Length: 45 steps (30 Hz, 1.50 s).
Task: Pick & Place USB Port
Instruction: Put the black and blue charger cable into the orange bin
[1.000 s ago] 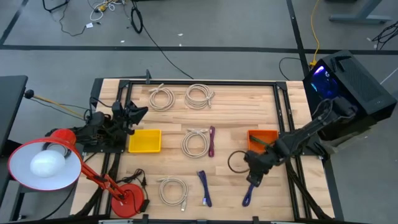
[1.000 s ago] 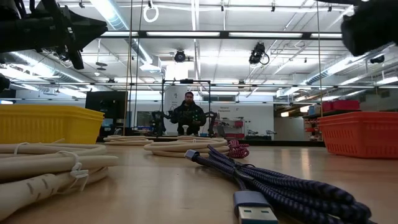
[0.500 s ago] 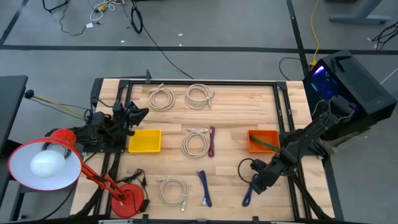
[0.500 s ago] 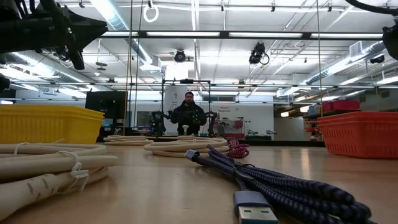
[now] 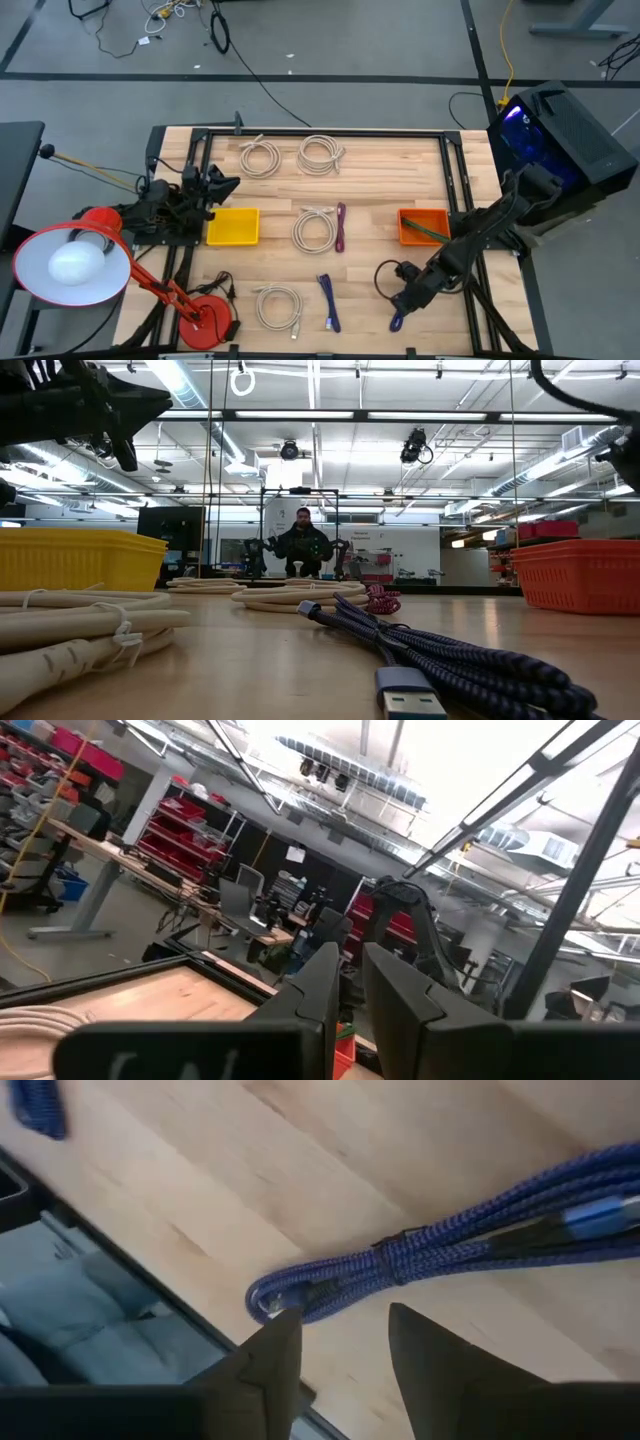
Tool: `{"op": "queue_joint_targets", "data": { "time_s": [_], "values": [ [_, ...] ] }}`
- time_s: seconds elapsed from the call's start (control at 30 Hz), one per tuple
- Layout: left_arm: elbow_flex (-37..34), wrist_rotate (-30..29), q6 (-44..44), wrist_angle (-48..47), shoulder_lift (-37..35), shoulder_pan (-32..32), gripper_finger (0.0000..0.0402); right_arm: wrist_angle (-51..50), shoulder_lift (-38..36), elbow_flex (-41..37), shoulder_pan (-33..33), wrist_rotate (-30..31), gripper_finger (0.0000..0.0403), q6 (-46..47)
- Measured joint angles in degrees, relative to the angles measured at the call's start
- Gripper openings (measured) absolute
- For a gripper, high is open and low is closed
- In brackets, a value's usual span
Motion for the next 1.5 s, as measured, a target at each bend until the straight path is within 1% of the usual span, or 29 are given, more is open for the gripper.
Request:
{"op": "queue_joint_targets", "data": {
  "time_s": [0.13, 0.33, 0.4, 0.5, 0.6, 0.77, 0.87, 0.97, 1.03, 1.1, 1.17, 1.23, 1.27, 1.3, 1.4, 1.5],
  "values": [
    [0.0, 0.0, 0.0, 0.0, 0.0, 0.0, 0.0053, 1.3, 2.2, 0.0, 0.0, -3.5, 0.0161, 0.5],
    [0.0, 0.0, 0.0, -0.1, 0.0, 0.0, 0.0053, 0.9, 2.4, 0.0, 0.2, -3.0, 0.0197, 3.0],
    [0.0, 0.3, 0.0, -0.1, 0.0, 0.0, 0.0053, 1.0, 2.4, 0.0, 0.2, -2.0, 0.0208, 3.9],
    [0.0, 1.1, 0.0, -0.1, 0.0, 0.0, 0.0053, 0.9, 2.4, -0.2, -0.1, -1.4, 0.0220, 5.7],
    [0.0, 1.1, 0.0, -0.1, 0.0, 0.0, 0.0053, 1.1, 2.3, -1.3, -0.5, -0.8, 0.0221, 9.1],
    [0.0, 1.1, 0.0, -0.7, 0.0, 0.0, 0.0053, 2.8, 2.4, -3.3, -1.6, -0.4, 0.0213, 13.4],
    [0.0, 1.1, -0.1, -1.6, 0.0, 0.0, 0.0053, 3.5, 3.4, -3.6, -3.0, -1.2, 0.0210, 14.3],
    [0.0, 1.1, -0.1, -2.7, 0.0, 0.0, 0.0053, 3.5, 5.0, -3.5, -4.8, -3.3, 0.0203, 15.7],
    [0.0, 1.1, -0.1, -3.0, 0.0, 0.0, 0.0053, 3.2, 6.1, -3.4, -5.6, -5.3, 0.0191, 16.1],
    [0.0, 1.1, -0.1, -3.5, 0.0, 0.0, 0.0053, 3.1, 7.0, -3.4, -5.9, -5.9, 0.0167, 15.9],
    [0.0, 1.1, -0.1, -3.9, 0.0, 0.0, 0.0053, 3.2, 7.3, -3.4, -5.9, -5.8, 0.0123, 15.1],
    [0.0, 1.1, -0.1, -3.9, 0.0, 0.0, 0.0053, 3.1, 7.5, -3.4, -5.9, -5.8, 0.0054, 13.6],
    [0.0, 1.1, 0.0, -3.9, 0.0, 0.0, 0.0053, 3.3, 7.4, -3.4, -5.8, -5.6, 0.0031, 12.1],
    [0.0, 1.1, 0.0, -3.9, 0.0, 0.0, 0.0053, 3.4, 7.4, -3.4, -5.8, -5.4, 0.0021, 10.8],
    [0.0, 1.1, 0.2, -3.9, 0.0, 0.0, 0.0053, 3.4, 7.3, -3.4, -5.8, -6.0, 0.0011, 9.2],
    [0.0, 1.1, 0.2, -3.9, 0.0, 0.0, 0.0053, 3.1, 6.7, -3.6, -5.7, -6.1, 0.0010, 7.4]
  ]
}}
